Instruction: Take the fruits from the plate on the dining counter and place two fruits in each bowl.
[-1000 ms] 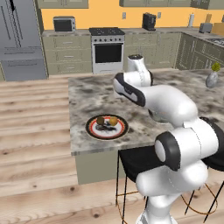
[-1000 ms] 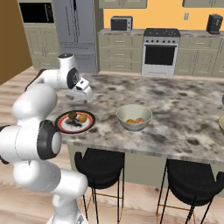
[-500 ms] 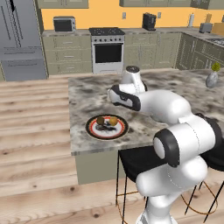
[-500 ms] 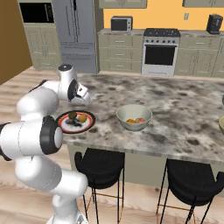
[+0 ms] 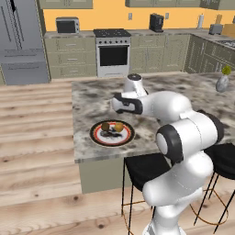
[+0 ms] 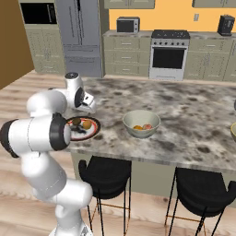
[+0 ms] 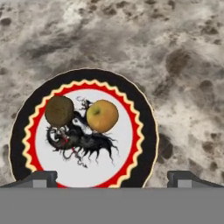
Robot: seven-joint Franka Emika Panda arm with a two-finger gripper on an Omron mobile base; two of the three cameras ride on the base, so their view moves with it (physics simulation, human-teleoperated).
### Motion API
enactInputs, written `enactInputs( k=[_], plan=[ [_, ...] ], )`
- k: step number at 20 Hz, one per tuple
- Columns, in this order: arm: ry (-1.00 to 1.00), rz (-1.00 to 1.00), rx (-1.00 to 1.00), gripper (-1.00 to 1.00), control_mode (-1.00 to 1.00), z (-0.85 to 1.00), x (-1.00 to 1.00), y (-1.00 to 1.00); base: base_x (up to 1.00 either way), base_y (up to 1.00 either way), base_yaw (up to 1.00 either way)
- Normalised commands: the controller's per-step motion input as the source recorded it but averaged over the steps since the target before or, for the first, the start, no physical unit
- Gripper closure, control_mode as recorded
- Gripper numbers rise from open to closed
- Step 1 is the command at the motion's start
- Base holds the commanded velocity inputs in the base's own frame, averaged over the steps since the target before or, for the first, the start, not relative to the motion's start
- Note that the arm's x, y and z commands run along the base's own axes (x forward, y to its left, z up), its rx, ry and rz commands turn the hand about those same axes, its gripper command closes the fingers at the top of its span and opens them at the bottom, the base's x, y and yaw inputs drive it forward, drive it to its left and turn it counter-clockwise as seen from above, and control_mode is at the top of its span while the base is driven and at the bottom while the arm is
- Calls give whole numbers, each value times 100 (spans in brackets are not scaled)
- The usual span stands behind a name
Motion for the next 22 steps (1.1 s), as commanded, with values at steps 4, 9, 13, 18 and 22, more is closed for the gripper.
enactInputs(
  k=[4,9,13,18,22],
  plan=[
    [15,7,-1,-100,-100,-34,13,5,0,0,0],
    [3,4,0,-100,-100,-46,12,0,0,0,0],
    [8,2,0,-100,-100,-16,8,0,0,0,0],
    [20,3,-1,-100,-100,-22,41,0,0,0,0],
    [46,4,-2,-100,-100,0,38,0,0,0,0]
  ],
)
